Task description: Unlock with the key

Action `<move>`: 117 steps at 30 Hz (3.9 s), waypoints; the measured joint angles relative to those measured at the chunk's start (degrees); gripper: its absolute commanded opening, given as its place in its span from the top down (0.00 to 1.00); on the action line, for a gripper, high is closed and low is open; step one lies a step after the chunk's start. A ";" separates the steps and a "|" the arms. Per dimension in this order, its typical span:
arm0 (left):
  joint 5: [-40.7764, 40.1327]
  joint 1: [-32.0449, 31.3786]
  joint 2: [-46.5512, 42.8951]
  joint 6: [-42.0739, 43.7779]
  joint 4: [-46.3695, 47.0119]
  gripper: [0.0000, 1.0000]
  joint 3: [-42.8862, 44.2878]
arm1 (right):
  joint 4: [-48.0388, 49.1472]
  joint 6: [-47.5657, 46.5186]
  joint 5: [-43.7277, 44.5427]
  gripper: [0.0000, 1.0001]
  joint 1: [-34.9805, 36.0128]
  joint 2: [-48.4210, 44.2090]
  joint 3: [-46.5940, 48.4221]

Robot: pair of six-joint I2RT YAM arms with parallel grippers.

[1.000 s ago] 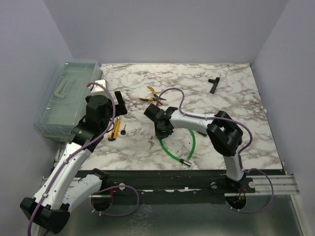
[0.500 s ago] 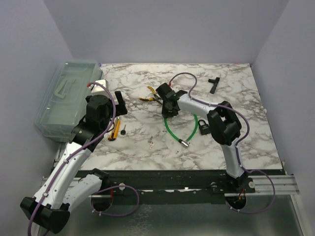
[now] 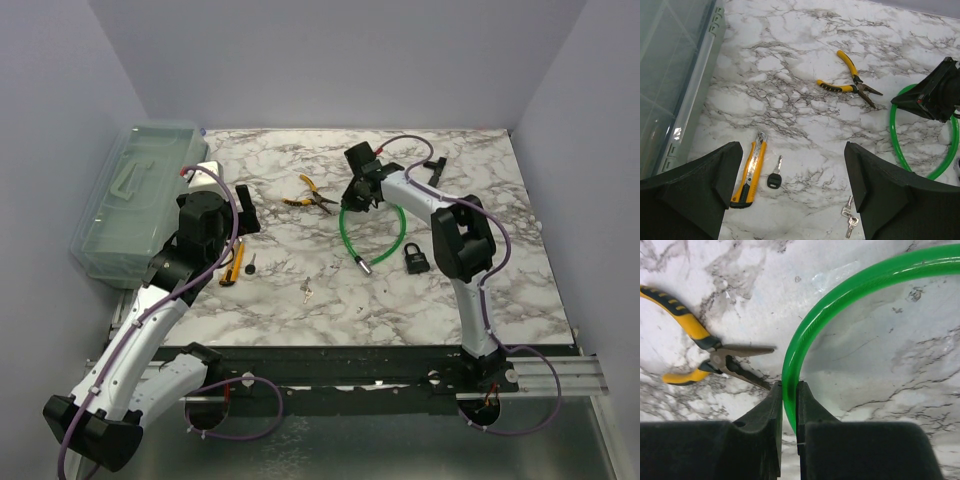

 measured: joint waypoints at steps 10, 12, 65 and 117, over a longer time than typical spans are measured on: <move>0.04 0.00 0.17 0.00 0.00 0.10 0.00 | 4.17 11.61 -5.57 0.69 -0.44 0.63 0.79; 0.04 0.00 0.26 0.00 0.00 0.10 0.00 | 4.66 12.15 -6.23 0.48 -0.44 0.81 1.07; -3.61 1.64 -7.41 -0.52 -0.24 0.10 0.00 | -18.43 3.67 5.68 0.48 28.72 -1.42 -2.01; 17.64 3.02 -4.17 -7.17 1.36 0.09 -2.45 | 15.67 -15.21 5.31 1.00 29.68 -14.69 -28.09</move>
